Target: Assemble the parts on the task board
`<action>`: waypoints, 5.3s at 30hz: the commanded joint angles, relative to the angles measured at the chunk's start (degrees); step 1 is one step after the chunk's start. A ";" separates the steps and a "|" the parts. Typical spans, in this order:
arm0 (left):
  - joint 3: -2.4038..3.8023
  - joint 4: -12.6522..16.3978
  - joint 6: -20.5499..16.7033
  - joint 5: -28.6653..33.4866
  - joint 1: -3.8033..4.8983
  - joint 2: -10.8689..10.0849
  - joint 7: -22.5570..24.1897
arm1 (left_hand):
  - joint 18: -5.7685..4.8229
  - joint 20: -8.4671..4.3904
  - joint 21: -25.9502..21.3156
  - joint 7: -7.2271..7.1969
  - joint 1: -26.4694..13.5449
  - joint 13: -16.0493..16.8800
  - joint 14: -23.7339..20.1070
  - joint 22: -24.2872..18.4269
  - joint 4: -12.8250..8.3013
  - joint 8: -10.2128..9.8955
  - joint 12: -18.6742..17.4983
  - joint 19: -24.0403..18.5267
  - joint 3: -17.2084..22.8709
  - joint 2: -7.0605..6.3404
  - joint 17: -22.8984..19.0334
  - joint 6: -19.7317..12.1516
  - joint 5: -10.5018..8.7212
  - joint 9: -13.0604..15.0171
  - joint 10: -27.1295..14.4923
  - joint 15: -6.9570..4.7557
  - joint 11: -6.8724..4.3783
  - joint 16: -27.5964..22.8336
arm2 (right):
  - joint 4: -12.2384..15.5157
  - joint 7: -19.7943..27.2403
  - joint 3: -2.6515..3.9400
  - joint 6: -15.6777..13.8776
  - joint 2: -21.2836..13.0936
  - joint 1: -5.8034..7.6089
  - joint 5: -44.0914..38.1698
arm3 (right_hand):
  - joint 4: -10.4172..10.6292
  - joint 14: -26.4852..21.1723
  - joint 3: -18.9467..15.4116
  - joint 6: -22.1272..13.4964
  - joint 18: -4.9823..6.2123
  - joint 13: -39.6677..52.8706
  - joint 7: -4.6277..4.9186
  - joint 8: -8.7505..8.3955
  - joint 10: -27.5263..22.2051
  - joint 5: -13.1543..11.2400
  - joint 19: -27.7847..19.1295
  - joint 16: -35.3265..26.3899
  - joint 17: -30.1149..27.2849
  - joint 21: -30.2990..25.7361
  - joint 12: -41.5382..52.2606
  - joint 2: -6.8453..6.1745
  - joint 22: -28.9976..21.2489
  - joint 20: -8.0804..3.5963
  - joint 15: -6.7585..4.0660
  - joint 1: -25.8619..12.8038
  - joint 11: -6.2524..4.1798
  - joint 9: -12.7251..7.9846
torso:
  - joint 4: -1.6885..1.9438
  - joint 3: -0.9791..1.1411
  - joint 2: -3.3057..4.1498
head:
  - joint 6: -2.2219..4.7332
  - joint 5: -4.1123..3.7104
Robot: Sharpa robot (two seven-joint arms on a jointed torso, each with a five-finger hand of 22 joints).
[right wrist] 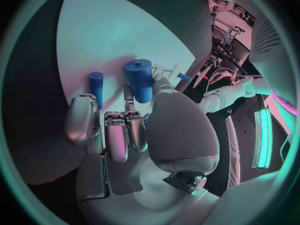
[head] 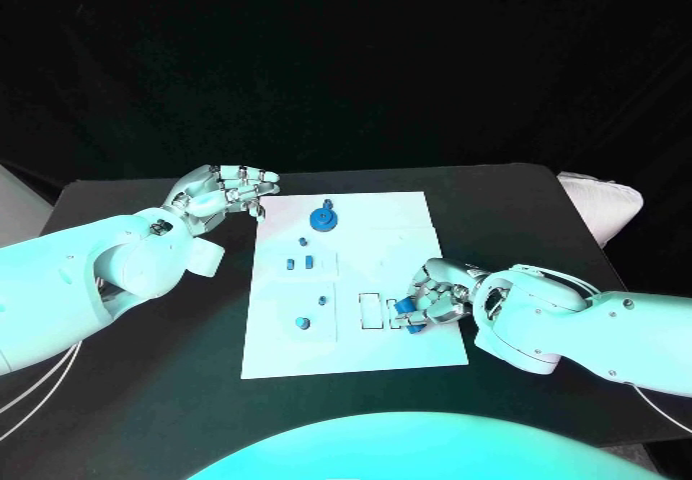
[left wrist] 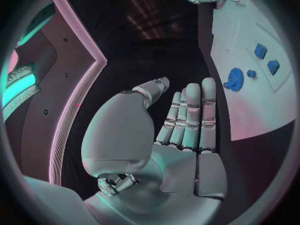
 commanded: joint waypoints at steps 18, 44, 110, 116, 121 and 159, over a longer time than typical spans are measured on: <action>0.04 -0.28 1.75 0.20 -0.01 1.03 -0.79 | 0.39 0.03 -0.55 1.05 -0.51 0.08 -0.41 -0.27 0.65 0.46 0.60 0.42 -0.18 -0.07 -0.14 -1.03 0.05 -0.12 -1.27 0.52 0.17 0.30 | 0.66 3.27 -0.18 0.14 2.86 4.01 11.18 | -0.82 5.29 -1.94 3.27 -1.46 12.54 -1.75 2.38 4.36 -6.18 0.96 0.62 11.73 1.88 2.20 4.58 3.16 -0.71 -1.29 -10.55 -1.34 0.62 | 0.15 -0.13 0.00 | 0.22 0.22; 0.03 -0.19 1.70 0.10 0.03 0.69 -1.11 | 0.39 0.08 -0.66 1.09 -0.48 0.09 -0.50 -0.34 0.79 0.54 0.74 0.44 -0.27 -0.08 -0.15 -1.21 0.05 -0.13 -1.56 0.58 0.22 0.33 | -1.66 -4.42 -0.19 4.95 6.55 3.33 0.78 | -0.85 5.37 -3.86 3.82 -1.50 12.94 -2.11 3.51 4.59 -7.82 1.03 0.74 12.16 2.03 2.43 6.11 3.46 -0.92 -1.54 -12.71 -1.70 1.06 | -0.01 -0.02 0.05 | -0.26 0.80; 0.02 -0.26 1.84 -0.02 0.02 0.45 -1.57 | 0.42 0.14 -0.66 1.13 -0.37 0.14 -0.55 -0.39 1.02 0.76 1.09 0.73 -0.37 -0.01 -0.16 -1.43 0.06 -0.11 -1.90 0.61 0.27 0.43 | 1.83 -2.66 -0.16 5.43 3.09 2.80 2.70 | -0.87 5.43 -14.08 2.69 -1.48 13.28 -2.13 5.93 4.72 -16.35 1.11 0.77 12.45 1.34 2.24 11.07 4.14 -1.01 -1.57 -23.79 -1.72 1.74 | -0.08 0.01 0.03 | 0.00 1.05; 0.02 -0.30 1.77 -0.06 0.02 0.43 -1.60 | 0.43 0.16 -0.58 1.14 -0.30 0.17 -0.57 -0.38 1.12 0.88 1.26 0.94 -0.42 0.01 -0.16 -1.52 0.07 -0.11 -2.06 0.63 0.28 0.49 | 2.32 -2.10 -0.17 6.33 2.90 2.80 5.83 | -0.89 5.46 -14.39 2.71 -1.50 13.37 -2.14 6.03 4.78 -16.28 1.16 0.82 12.58 1.42 2.33 11.94 4.24 -1.00 -1.58 -23.07 -1.73 1.71 | -0.02 -0.01 0.00 | -0.03 0.99; 0.02 -0.38 1.72 -0.10 0.02 0.42 -1.66 | 0.43 0.16 -0.58 1.14 -0.30 0.17 -0.57 -0.38 1.12 0.88 1.26 0.94 -0.42 0.01 -0.16 -1.52 0.07 -0.11 -2.06 0.63 0.28 0.49 | 2.61 -1.14 -0.17 6.33 2.86 2.79 8.79 | -1.00 5.48 -14.95 2.70 -1.50 13.44 -2.15 6.13 4.82 -16.15 1.18 0.85 12.68 1.39 2.38 12.58 4.30 -0.99 -1.58 -21.68 -1.74 1.67 | -0.01 -0.03 0.02 | -0.09 0.99; 0.00 -0.49 1.65 -0.32 0.01 0.36 -2.25 | 0.43 0.16 -0.54 1.14 -0.14 0.19 -0.60 -0.38 1.13 0.98 1.40 1.06 -0.39 0.07 -0.16 -1.58 0.10 -0.10 -2.18 0.62 0.28 0.52 | 1.70 -0.23 -0.18 6.24 2.86 2.74 2.27 | -2.96 5.51 -11.72 2.70 -1.59 13.74 -2.23 5.82 4.98 -15.48 1.41 0.88 12.87 1.37 2.45 8.87 5.19 -1.11 -1.68 0.02 -1.84 0.16 | 0.03 -0.09 0.03 | -0.18 0.87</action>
